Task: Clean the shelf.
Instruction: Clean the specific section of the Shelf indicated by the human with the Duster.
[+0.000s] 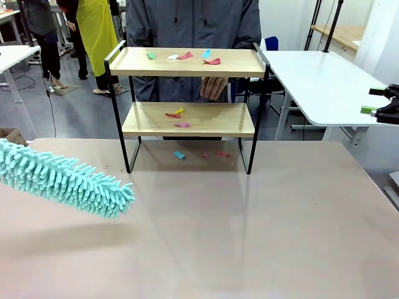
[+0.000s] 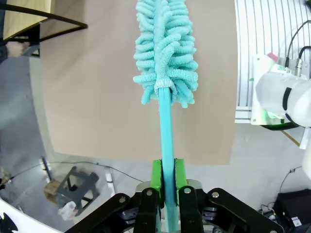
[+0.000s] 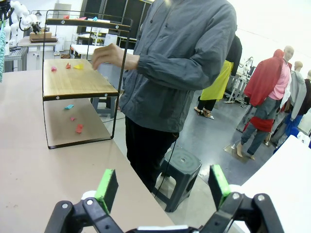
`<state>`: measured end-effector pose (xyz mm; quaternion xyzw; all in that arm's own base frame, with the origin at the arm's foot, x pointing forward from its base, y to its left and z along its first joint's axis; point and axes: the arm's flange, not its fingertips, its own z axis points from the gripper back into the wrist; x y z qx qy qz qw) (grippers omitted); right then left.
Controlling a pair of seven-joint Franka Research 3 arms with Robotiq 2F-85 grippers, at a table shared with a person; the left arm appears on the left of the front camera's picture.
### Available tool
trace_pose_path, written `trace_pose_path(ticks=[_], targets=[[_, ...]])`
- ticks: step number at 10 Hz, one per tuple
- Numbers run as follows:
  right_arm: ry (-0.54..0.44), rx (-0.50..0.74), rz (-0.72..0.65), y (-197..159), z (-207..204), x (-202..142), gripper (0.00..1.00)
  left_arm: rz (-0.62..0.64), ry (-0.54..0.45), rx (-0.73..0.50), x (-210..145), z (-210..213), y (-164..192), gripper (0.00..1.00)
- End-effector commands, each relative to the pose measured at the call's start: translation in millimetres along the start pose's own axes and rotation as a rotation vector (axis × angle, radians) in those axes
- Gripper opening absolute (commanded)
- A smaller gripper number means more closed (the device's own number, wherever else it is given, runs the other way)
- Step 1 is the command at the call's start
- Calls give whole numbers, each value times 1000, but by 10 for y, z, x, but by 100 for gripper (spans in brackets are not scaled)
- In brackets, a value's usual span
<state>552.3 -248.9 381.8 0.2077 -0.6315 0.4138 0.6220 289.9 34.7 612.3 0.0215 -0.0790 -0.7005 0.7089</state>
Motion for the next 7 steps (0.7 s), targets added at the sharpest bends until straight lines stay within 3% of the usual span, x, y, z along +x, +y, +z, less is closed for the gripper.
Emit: trace_pose_path(ticks=[1,7], targets=[[12,1,-13,-6,-11,74,100,-10,-1,-8,-17,50,-2,13],[12,1,-13,-6,-11,74,100,-10,-1,-8,-17,50,-2,13]])
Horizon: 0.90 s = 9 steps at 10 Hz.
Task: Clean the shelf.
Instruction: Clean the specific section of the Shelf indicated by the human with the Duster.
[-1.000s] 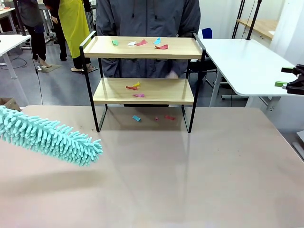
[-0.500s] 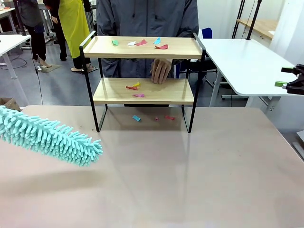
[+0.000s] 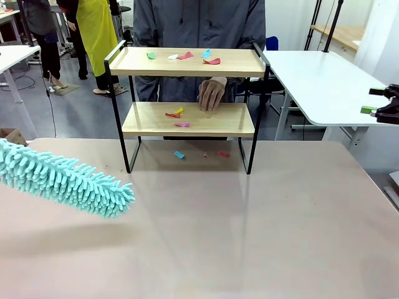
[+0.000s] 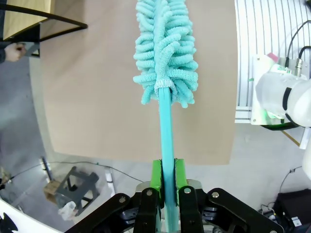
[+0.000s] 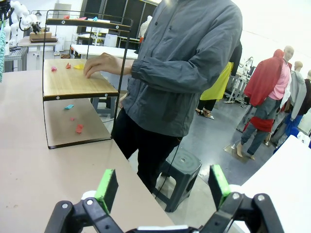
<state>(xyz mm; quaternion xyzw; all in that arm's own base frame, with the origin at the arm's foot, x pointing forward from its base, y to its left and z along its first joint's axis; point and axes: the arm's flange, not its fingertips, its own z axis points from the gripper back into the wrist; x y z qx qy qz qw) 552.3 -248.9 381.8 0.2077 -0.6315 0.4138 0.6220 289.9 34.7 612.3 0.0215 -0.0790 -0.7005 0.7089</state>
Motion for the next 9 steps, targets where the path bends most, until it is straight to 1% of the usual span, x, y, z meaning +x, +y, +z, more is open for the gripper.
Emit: trace_pose_path(ticks=[1,7,8,9], targets=[[12,1,-13,-6,-11,74,100,-10,-1,-8,-17,50,-2,13],[12,1,-13,-6,-11,74,100,-10,-1,-8,-17,50,-2,13],[12,1,-13,-6,-11,74,100,0,0,0,0,0,0,13],[12,1,-13,-6,-11,74,100,25,-6,6,183,151,-54,13]])
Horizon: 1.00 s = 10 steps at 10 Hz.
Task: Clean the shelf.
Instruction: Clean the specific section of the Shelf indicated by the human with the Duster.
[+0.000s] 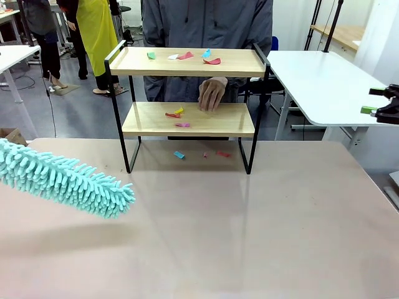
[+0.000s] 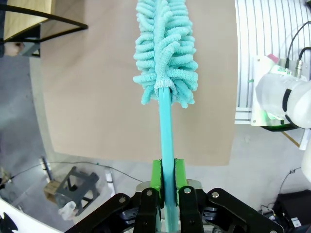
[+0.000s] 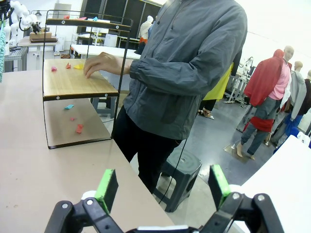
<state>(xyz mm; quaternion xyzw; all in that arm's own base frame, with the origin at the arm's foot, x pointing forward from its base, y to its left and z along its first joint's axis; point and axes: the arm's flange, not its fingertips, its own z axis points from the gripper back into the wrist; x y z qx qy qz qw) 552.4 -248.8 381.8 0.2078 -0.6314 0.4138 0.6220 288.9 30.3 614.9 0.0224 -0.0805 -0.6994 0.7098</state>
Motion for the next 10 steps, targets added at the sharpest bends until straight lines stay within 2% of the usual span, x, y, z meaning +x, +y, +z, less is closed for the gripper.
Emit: trace_pose_path(ticks=[1,3,4,6,8,10], targets=[[12,1,-13,-7,-10,74,100,56,-23,36,394,213,-31,13],[12,1,-13,-7,-10,74,100,160,-132,80,781,149,-32,13],[12,1,-13,-7,-10,74,100,196,-225,83,992,76,83,13],[12,1,-13,-7,-10,74,100,313,-344,203,1439,-149,155,13],[12,1,-13,-7,-10,74,100,434,-395,302,1851,-396,224,13],[12,1,-13,-7,-10,74,100,482,-456,299,2115,-531,297,13]])
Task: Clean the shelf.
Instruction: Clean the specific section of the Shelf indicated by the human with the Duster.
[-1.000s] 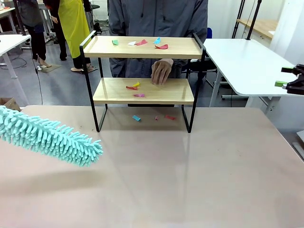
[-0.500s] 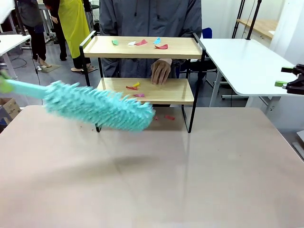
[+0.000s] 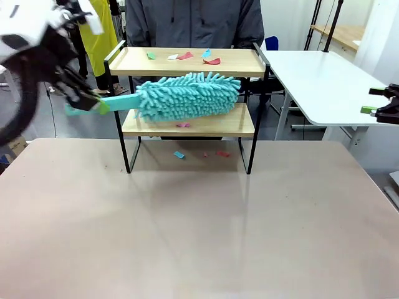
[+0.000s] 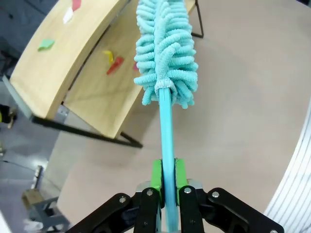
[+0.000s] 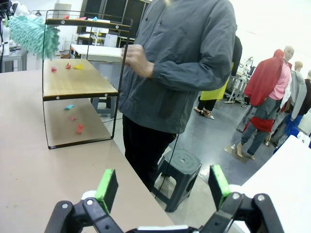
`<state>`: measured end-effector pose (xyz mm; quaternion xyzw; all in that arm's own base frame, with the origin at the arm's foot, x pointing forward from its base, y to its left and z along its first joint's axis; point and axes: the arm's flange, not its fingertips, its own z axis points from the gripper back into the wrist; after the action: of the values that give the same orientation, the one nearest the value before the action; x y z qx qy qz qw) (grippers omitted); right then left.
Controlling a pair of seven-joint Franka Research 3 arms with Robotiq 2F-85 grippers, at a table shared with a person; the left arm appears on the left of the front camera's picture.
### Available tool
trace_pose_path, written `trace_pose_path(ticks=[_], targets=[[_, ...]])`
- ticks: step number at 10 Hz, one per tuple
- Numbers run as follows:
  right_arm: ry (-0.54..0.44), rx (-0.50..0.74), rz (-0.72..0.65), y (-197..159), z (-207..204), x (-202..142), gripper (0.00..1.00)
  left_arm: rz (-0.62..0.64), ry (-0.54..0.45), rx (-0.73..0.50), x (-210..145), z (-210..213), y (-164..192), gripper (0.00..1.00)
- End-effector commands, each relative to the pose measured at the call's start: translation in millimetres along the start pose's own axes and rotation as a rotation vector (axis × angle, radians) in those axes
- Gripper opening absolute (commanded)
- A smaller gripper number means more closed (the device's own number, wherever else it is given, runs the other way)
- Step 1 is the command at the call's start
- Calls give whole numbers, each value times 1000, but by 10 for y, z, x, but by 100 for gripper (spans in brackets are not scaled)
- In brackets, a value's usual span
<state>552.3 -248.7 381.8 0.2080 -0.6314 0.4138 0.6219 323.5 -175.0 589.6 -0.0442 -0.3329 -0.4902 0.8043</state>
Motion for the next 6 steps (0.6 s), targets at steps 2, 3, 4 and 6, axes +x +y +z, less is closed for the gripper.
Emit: trace_pose_path(ticks=[2,3,4,6], targets=[[12,1,-13,-8,-9,73,100,0,0,0,0,0,0,13],[12,1,-13,-8,-9,73,100,0,0,0,0,0,0,13],[12,1,-13,-8,-9,73,100,0,0,0,0,0,0,13],[12,1,-13,-8,-9,73,100,43,15,22,76,-178,-183,13]])
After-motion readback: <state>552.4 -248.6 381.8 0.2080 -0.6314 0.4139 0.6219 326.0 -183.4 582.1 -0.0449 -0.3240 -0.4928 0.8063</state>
